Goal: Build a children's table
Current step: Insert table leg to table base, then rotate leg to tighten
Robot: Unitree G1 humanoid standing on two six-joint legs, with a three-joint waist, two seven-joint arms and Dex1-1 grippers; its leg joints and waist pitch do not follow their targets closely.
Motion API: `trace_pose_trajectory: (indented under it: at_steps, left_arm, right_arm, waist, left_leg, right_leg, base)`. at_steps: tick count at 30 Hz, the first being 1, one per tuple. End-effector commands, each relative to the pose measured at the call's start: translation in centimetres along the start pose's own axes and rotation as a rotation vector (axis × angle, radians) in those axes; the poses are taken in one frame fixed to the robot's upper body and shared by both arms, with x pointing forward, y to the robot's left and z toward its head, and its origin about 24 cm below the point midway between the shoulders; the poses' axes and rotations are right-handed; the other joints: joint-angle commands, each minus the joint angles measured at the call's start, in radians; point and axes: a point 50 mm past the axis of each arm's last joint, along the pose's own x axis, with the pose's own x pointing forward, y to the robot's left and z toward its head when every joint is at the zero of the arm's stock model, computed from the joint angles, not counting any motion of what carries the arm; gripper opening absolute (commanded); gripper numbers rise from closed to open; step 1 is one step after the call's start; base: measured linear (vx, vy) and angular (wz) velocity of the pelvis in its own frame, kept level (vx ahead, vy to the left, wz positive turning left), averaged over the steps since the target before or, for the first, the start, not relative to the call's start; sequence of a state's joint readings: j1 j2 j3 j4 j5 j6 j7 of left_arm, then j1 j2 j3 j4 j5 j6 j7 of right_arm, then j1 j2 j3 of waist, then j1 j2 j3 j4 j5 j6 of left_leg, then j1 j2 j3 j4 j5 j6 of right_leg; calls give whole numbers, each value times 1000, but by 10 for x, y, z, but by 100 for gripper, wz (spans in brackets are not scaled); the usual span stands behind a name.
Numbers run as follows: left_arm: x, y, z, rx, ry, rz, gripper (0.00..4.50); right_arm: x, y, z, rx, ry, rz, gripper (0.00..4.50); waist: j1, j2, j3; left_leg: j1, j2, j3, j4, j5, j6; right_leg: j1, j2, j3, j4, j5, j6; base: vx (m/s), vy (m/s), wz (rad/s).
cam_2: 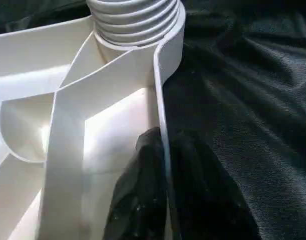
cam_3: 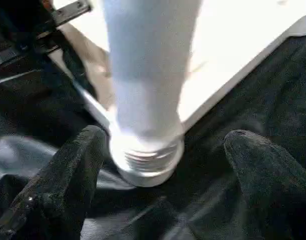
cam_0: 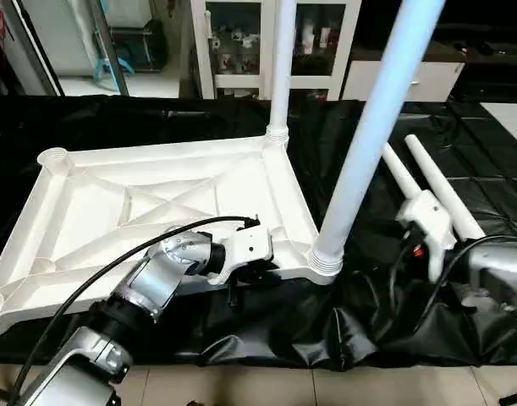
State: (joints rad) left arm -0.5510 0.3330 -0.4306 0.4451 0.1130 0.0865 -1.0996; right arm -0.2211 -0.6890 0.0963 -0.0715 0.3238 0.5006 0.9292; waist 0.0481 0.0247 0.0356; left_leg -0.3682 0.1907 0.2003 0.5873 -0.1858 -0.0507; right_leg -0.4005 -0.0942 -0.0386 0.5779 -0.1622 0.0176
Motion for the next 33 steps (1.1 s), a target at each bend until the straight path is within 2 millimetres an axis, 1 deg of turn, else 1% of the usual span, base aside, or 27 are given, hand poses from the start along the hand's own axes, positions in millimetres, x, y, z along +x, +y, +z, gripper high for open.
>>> trace_pose_trajectory:
  at_steps: [1, 2, 3, 4, 5, 6, 7, 9, 10, 11, 13, 14, 15, 16, 17, 19, 20, 21, 23, 26, 30, 31, 33]
  left_arm:
    - [1, -6, -16, -35, 72, -26, 16]
    - [0, -6, -17, -38, 75, -30, 16]
    - [0, -6, -18, -39, 77, -32, 7]
    - [-1, -7, -19, -42, 81, -36, 2]
    - [-1, -7, -19, -42, 81, -36, 2]
    - [-1, -7, -19, -44, 81, -38, 2]
    - [-2, -8, -19, -44, 78, -47, 2]
    - [-2, -10, -18, -43, 70, -69, 2]
    - [-2, -12, -17, -39, 60, -90, 2]
    - [-2, -13, -16, -37, 56, -95, 2]
    - [-3, -15, -16, -39, 57, -110, 2]
    - [-3, -16, -16, -40, 59, -122, 2]
    - [-3, -18, -16, -37, 61, -136, 2]
    - [-3, -19, -15, -28, 59, -145, 2]
    - [-2, -20, -14, -21, 58, -148, 2]
    - [-2, -20, -14, -17, 57, -150, 2]
    - [-2, -20, -14, -16, 57, -150, 2]
    - [-2, -21, -13, -15, 58, -150, 2]
    - [-2, -21, -13, -15, 58, -151, 2]
    - [-1, -21, -12, -14, 55, -155, 2]
    - [-1, -22, -11, -10, 55, -157, 2]
    - [-1, -22, -11, -10, 56, -156, 0]
    - [-1, -22, -11, -9, 56, -154, 0]
  right_arm:
    - [1, 2, -2, -16, 12, 34, 412]
    - [2, 2, -1, -17, 9, 41, 412]
    - [3, 2, -1, -18, 7, 44, 412]
    - [7, 0, 1, -24, 1, 50, 412]
    - [7, 0, 1, -24, 1, 50, 412]
    - [9, -2, 1, -27, 1, 46, 412]
    - [12, -5, 2, -36, 4, 44, 412]
    - [17, -8, 2, -44, 5, 46, 412]
    - [21, -9, 2, -46, 6, 59, 412]
    - [22, -9, 2, -48, 9, 68, 412]
    - [25, -9, 0, -60, 25, 80, 412]
    - [26, -8, 0, -67, 35, 90, 412]
    - [28, -7, 0, -71, 40, 109, 412]
    - [31, -5, 0, -75, 41, 131, 412]
    - [32, -4, 1, -78, 39, 146, 412]
    - [34, -2, 3, -85, 34, 180, 412]
    - [35, -2, 3, -88, 33, 195, 412]
    - [35, 0, 4, -92, 33, 216, 412]
    - [35, 0, 4, -94, 34, 224, 412]
    - [37, -1, 3, -103, 47, 236, 412]
    - [42, -3, 3, -110, 47, 241, 412]
    - [43, -3, 4, -109, 40, 239, 384]
    - [45, -3, 5, -109, 36, 242, 377]
  waist:
    - [-6, -12, -49]
    - [-7, -12, -49]
    - [-9, -20, -49]
    - [-9, -18, -49]
    - [-12, -16, -49]
    - [-13, -19, -49]
    - [-14, -20, -50]
    - [-15, -19, -50]
    - [-14, -20, -51]
    - [-15, -20, -52]
    - [-12, -19, -54]
    - [-11, -20, -54]
    - [-10, -18, -55]
    - [-10, -20, -59]
    - [-11, -26, -59]
    - [-8, -24, -57]
    - [-7, -23, -55]
    - [-6, -25, -55]
    - [-3, -24, -53]
    - [-3, -24, -53]
    - [-4, -24, -55]
    - [-4, -24, -55]
    - [-2, -24, -56]
  left_leg:
    - [15, 35, -22, -77, -340, 9]
    - [16, 36, -22, -77, -341, 10]
    - [15, 36, -21, -77, -339, 14]
    - [15, 36, -22, -76, -333, 17]
    - [13, 36, -22, -76, -329, 19]
    - [12, 36, -21, -75, -326, 19]
    - [14, 36, -21, -74, -322, 21]
    - [12, 35, -20, -74, -315, 22]
    - [14, 36, -20, -72, -306, 23]
    - [10, 35, -20, -73, -289, 26]
    - [14, 38, -18, -71, -271, 33]
    - [15, 38, -16, -70, -265, 37]
    - [12, 38, -17, -70, -247, 44]
    - [11, 38, -17, -68, -223, 50]
    - [11, 38, -14, -65, -207, 61]
    - [11, 38, -13, -66, -201, 68]
    - [12, 39, -13, -66, -209, 66]
    - [12, 39, -13, -66, -212, 64]
    - [13, 39, -14, -69, -235, 55]
    - [16, 40, -15, -70, -257, 39]
    - [15, 38, -15, -68, -251, 38]
    - [14, 38, -15, -68, -245, 39]
    - [14, 38, -14, -67, -225, 45]
  right_leg:
    - [31, -40, 24, -77, -383, -175]
    - [30, -40, 24, -77, -382, -175]
    - [30, -40, 24, -78, -381, -175]
    - [30, -41, 25, -76, -379, -178]
    - [30, -41, 24, -76, -377, -184]
    - [31, -42, 24, -76, -376, -185]
    - [28, -42, 24, -74, -378, -191]
    - [29, -43, 23, -75, -376, -193]
    - [28, -43, 24, -72, -366, -197]
    - [31, -42, 24, -69, -342, -203]
    - [31, -41, 25, -65, -298, -215]
    - [31, -41, 25, -65, -287, -218]
    - [34, -41, 25, -60, -260, -225]
    - [37, -41, 24, -53, -226, -234]
    - [36, -40, 24, -52, -199, -243]
    - [36, -41, 25, -52, -202, -247]
    - [36, -41, 25, -54, -217, -246]
    - [36, -41, 25, -55, -226, -244]
    - [35, -42, 26, -57, -262, -234]
    - [32, -42, 27, -61, -292, -223]
    - [33, -42, 26, -58, -278, -226]
    - [34, -42, 26, -57, -270, -228]
    - [35, -40, 26, -54, -239, -234]
  base:
    - [0, 0, 0]
    - [0, 0, 0]
    - [0, 0, 0]
    - [0, 0, 0]
    - [0, 0, 0]
    - [0, 0, 0]
    - [0, 0, 0]
    - [0, 0, 0]
    - [0, 0, 0]
    - [0, 0, 0]
    - [0, 0, 0]
    - [0, 0, 0]
    - [0, 0, 0]
    - [0, 0, 0]
    - [0, 0, 0]
    - [0, 0, 0]
    - [0, 0, 0]
    - [0, 0, 0]
    - [0, 0, 0]
    - [0, 0, 0]
    - [0, 0, 0]
    - [0, 0, 0]
    - [0, 0, 0]
